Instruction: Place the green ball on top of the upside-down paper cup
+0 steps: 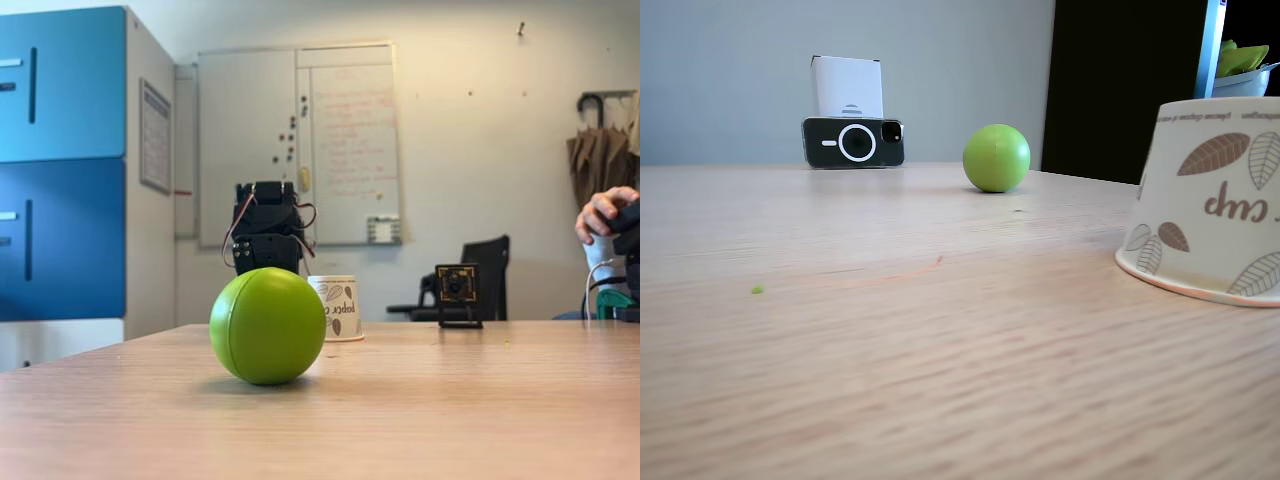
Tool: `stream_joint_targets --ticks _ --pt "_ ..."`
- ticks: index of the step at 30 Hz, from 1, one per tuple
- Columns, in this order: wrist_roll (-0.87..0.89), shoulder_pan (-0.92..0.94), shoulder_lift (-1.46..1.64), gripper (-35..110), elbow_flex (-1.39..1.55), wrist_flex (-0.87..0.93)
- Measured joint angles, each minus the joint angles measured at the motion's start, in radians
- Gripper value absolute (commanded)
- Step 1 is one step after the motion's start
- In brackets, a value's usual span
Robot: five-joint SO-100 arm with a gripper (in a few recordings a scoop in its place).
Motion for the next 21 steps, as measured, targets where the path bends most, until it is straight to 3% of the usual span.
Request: stream_joint_targets --ticks 21 --pt "-0.031 0.0 0.0 0 0.0 0.006"
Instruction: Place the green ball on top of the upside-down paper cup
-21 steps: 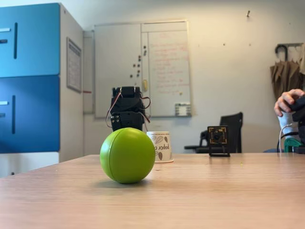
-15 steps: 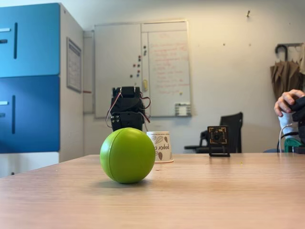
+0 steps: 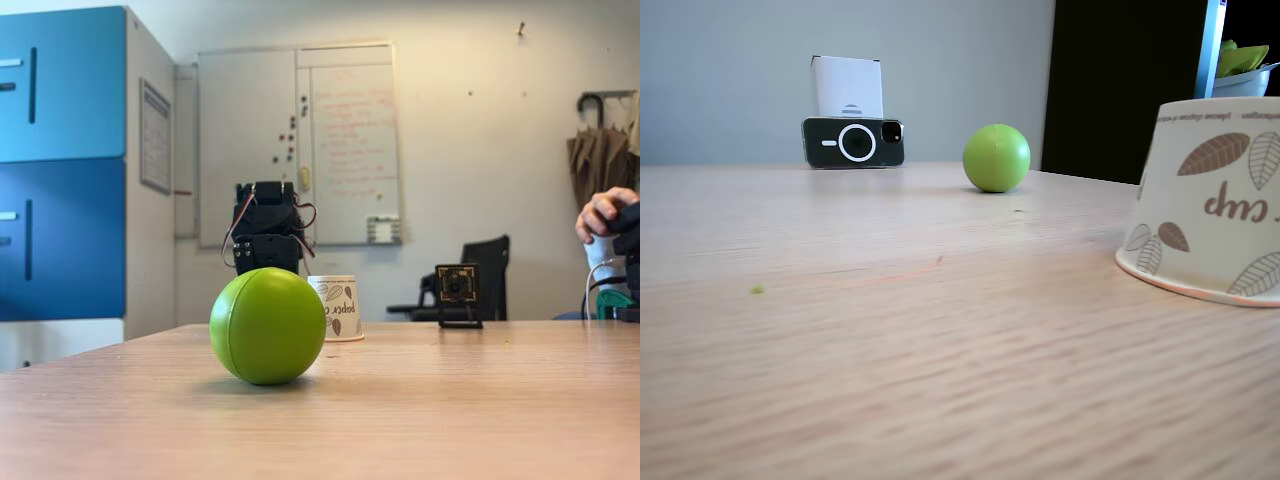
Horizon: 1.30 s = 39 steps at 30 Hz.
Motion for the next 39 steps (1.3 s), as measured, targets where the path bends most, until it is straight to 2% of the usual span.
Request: stream_joint_targets --ticks 4,8,13,23,31,39 --pt "0.0 0.0 0.0 1 0.0 -0.025" --pt "-0.002 0.0 -0.081 3 -0.008 -0.155" --pt "-0.006 0.0 -0.215 6 -0.137 -0.213" --pt "-0.12 0.051 -0.575 12 -0.589 -0.213" --pt "-0.331 0.054 -1.035 21 -1.068 -0.212" --pt "-0.482 -0.031 -1.502 26 -1.347 -0.212"
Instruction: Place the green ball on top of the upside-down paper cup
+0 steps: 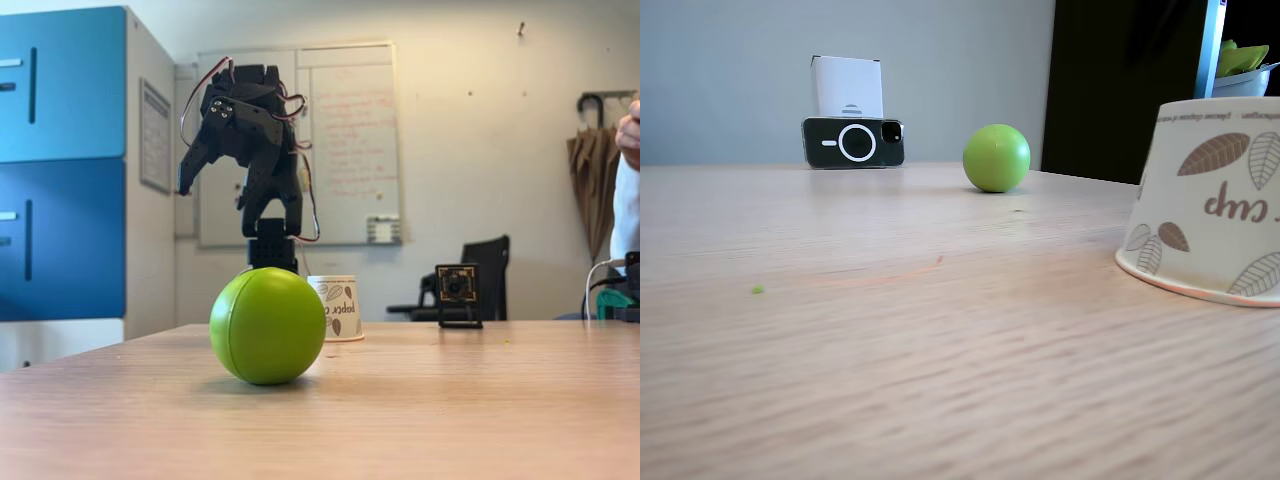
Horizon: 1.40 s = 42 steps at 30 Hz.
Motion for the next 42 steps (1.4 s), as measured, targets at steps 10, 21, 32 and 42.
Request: stream_joint_targets --ticks 10,21,32,42 --pt "-0.038 -0.141 -0.448 36 -0.367 -0.052" --pt "-0.038 -0.187 -0.68 41 -0.658 -0.067" --pt "-0.012 -0.201 -0.834 41 -0.782 -0.067" --pt "-0.005 -0.212 -0.956 41 -0.911 -0.071"
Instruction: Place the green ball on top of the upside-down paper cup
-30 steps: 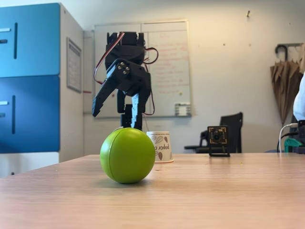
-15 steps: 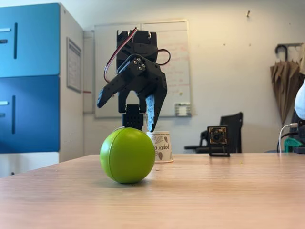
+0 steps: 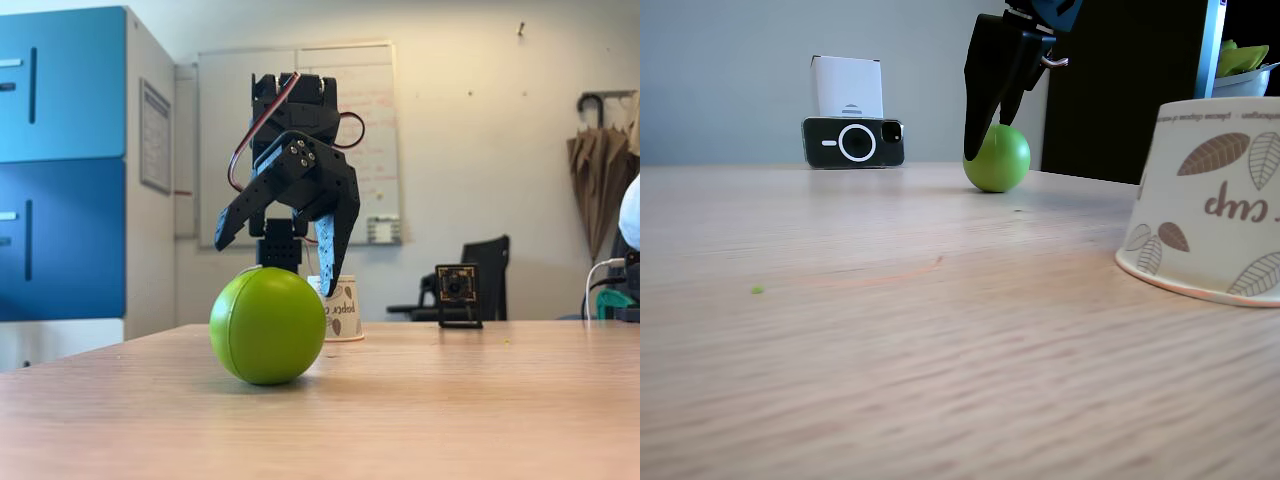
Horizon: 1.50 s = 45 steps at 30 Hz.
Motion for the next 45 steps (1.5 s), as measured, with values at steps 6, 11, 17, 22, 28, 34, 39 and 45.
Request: stream_joint_targets --ticks 6,11,17,22,28,34,39,45 --pt "-0.005 0.012 -0.091 41 -0.063 -0.006" --pt "-0.006 0.023 -0.13 39 -0.084 -0.041" --pt "-0.037 0.041 -0.152 25 -0.086 -0.124" --pt "-0.057 0.051 -0.15 23 -0.086 -0.133" --pt "-0.107 0.048 -0.015 23 0.051 -0.221" --pt "-0.198 0.06 0.213 23 0.095 -0.242" --pt "-0.264 0.061 0.44 23 0.161 -0.242" --pt "-0.281 0.055 0.765 25 0.353 -0.244"
